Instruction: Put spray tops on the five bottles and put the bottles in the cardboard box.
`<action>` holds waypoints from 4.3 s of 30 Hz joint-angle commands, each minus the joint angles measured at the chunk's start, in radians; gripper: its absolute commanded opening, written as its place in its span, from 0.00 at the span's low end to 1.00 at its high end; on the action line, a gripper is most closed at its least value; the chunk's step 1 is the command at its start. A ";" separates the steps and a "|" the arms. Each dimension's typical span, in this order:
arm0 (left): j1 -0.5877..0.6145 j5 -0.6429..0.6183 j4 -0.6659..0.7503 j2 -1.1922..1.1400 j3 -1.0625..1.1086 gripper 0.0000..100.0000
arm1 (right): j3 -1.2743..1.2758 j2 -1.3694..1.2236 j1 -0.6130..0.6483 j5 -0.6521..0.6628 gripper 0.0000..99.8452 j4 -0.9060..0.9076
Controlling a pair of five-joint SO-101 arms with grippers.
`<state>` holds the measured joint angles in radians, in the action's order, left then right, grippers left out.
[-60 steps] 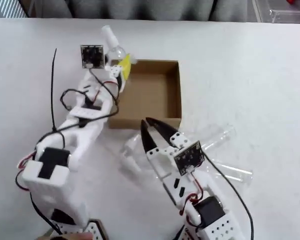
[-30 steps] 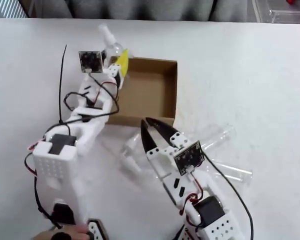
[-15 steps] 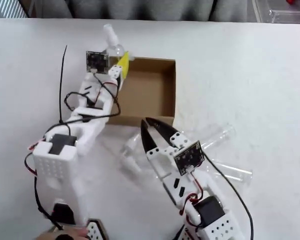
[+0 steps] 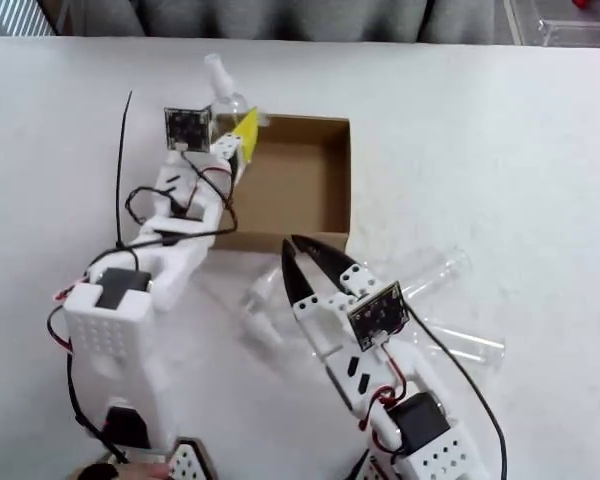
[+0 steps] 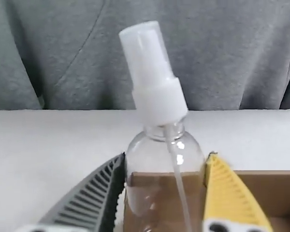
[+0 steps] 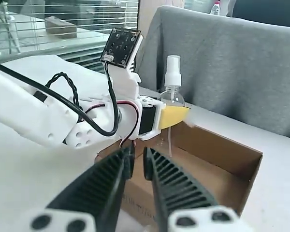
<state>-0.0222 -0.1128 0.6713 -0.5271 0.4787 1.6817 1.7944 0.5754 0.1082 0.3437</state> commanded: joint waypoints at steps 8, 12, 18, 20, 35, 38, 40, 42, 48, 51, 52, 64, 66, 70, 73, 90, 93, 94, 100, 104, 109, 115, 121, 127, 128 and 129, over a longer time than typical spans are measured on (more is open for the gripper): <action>-0.008 -0.012 0.003 0.016 0.032 0.24 | 0.003 0.008 0.002 0.011 0.02 -0.004; -0.005 -0.012 0.003 0.016 0.034 0.24 | 0.003 0.008 0.002 0.011 0.02 -0.004; -0.002 -0.011 0.005 0.016 0.034 0.25 | 0.002 0.008 0.002 0.012 0.02 -0.004; -0.002 -0.011 0.005 0.016 0.034 0.29 | 0.002 0.008 0.002 0.012 0.02 -0.004; -0.001 -0.012 -0.002 0.019 0.064 0.38 | 0.000 0.008 0.002 0.012 0.02 -0.004; -0.001 -0.015 0.000 0.019 0.064 0.38 | 0.000 0.008 0.002 0.012 0.02 -0.004; -0.001 -0.015 0.000 0.035 0.068 0.38 | 0.000 0.008 0.002 0.012 0.02 -0.004; -0.001 -0.020 0.002 0.081 0.101 0.37 | 0.000 0.008 0.002 0.012 0.02 -0.004; -0.010 -0.015 0.000 0.274 0.265 0.37 | 0.000 0.008 0.002 0.012 0.02 -0.004; -0.010 -0.014 0.000 0.341 0.324 0.37 | 0.002 0.008 0.002 0.012 0.02 -0.004; -0.010 -0.014 -0.002 0.361 0.345 0.37 | 0.002 0.008 0.002 0.012 0.02 -0.004; 0.030 -0.012 -0.002 0.768 0.798 0.37 | 0.003 0.008 0.001 0.012 0.02 -0.002; 0.038 -0.012 -0.002 0.854 0.865 0.37 | 0.003 0.008 0.001 0.012 0.02 -0.002; 0.070 -0.012 -0.014 1.015 0.977 0.37 | 0.005 0.008 0.001 0.012 0.02 0.002; 0.097 -0.012 -0.140 1.122 1.010 0.37 | 0.008 0.008 0.001 0.012 0.02 0.004; 0.189 -0.020 -1.086 1.692 1.013 0.37 | 0.008 0.008 -0.022 0.012 0.02 0.004; 0.189 -0.020 -1.211 1.779 1.013 0.37 | 0.008 0.008 -0.022 0.012 0.02 0.004; 0.189 -0.021 -1.252 1.808 1.013 0.37 | 0.008 0.008 -0.025 0.012 0.02 0.004; 0.183 -0.021 -1.442 1.933 1.033 0.37 | 0.008 0.008 -0.087 0.012 0.02 -0.004; 0.159 -0.023 -1.442 1.974 1.135 0.37 | 0.005 0.008 -0.091 0.012 0.01 -0.002; 0.147 -0.017 -1.450 2.041 1.181 0.23 | -0.084 0.008 -0.104 0.012 0.01 0.110; 0.147 -0.014 -1.459 2.078 1.188 0.06 | -0.209 0.008 -0.127 0.044 0.01 0.259; 0.147 -0.012 -1.478 2.081 1.200 0.02 | -0.250 -0.007 -0.323 0.089 0.01 0.275; 0.143 -0.012 -1.475 2.081 1.203 0.02 | -0.318 -0.292 -0.438 0.086 0.01 0.271; 0.143 -0.012 -1.475 2.081 1.203 0.02 | -0.351 -0.369 -0.450 0.083 0.01 0.272; 0.143 -0.012 -1.473 2.081 1.203 0.02 | -0.388 -0.446 -0.463 0.081 0.01 0.274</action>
<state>0.1343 -0.1235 -0.8017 1.5397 1.6847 1.4147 1.5489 0.1565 0.1895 0.6153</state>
